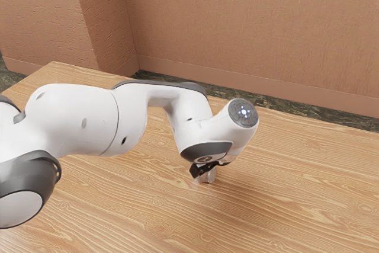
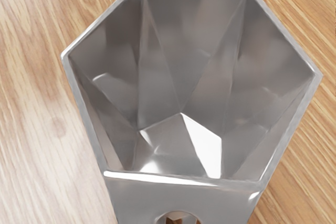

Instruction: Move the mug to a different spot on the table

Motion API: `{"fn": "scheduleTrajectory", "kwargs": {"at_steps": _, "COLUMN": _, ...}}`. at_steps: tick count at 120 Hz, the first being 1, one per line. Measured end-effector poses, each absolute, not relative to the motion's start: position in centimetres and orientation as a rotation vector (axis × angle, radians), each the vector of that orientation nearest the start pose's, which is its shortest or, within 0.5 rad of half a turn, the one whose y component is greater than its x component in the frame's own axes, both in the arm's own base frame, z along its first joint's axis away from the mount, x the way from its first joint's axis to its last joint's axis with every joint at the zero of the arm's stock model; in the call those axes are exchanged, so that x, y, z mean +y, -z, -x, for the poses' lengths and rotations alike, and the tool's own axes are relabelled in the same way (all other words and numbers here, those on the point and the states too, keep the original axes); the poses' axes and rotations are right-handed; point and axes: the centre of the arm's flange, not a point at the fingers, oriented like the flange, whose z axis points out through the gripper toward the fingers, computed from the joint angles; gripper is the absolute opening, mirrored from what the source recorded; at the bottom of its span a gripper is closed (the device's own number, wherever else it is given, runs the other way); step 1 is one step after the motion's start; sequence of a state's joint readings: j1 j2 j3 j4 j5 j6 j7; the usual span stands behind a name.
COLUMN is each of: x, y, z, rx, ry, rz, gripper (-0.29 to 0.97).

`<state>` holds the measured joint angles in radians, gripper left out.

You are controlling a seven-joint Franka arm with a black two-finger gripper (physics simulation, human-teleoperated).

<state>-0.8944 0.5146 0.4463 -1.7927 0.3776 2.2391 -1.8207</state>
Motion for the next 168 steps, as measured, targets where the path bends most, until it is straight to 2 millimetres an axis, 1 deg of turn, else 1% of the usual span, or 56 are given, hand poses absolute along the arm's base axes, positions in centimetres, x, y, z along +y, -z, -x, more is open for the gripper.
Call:
{"fn": "scheduleTrajectory", "kwargs": {"at_steps": 28, "x": -29.4, "y": -27.7, "z": -58.1, "rx": -1.437, "ry": 0.649, "rz": 2.405, "gripper": 0.47}}
{"fn": "scheduleTrajectory", "kwargs": {"at_steps": 44, "x": -30.2, "y": -27.7, "z": -57.8, "rx": -1.429, "ry": 0.657, "rz": 2.421, "gripper": 0.39}}
{"fn": "scheduleTrajectory", "kwargs": {"at_steps": 56, "x": -30.4, "y": -27.8, "z": -57.8, "rx": -1.427, "ry": 0.662, "rz": 2.43, "gripper": 0.34}}
{"fn": "scheduleTrajectory", "kwargs": {"at_steps": 105, "x": -30.3, "y": -27.9, "z": -57.9, "rx": -1.426, "ry": 0.665, "rz": 2.432, "gripper": 0.21}}
{"fn": "scheduleTrajectory", "kwargs": {"at_steps": 140, "x": -30.3, "y": -27.9, "z": -57.9, "rx": -1.426, "ry": 0.664, "rz": 2.427, "gripper": 0.18}}
{"fn": "scheduleTrajectory", "kwargs": {"at_steps": 168, "x": -30.3, "y": -28.0, "z": -57.9, "rx": -1.428, "ry": 0.662, "rz": 2.425, "gripper": 0.13}}
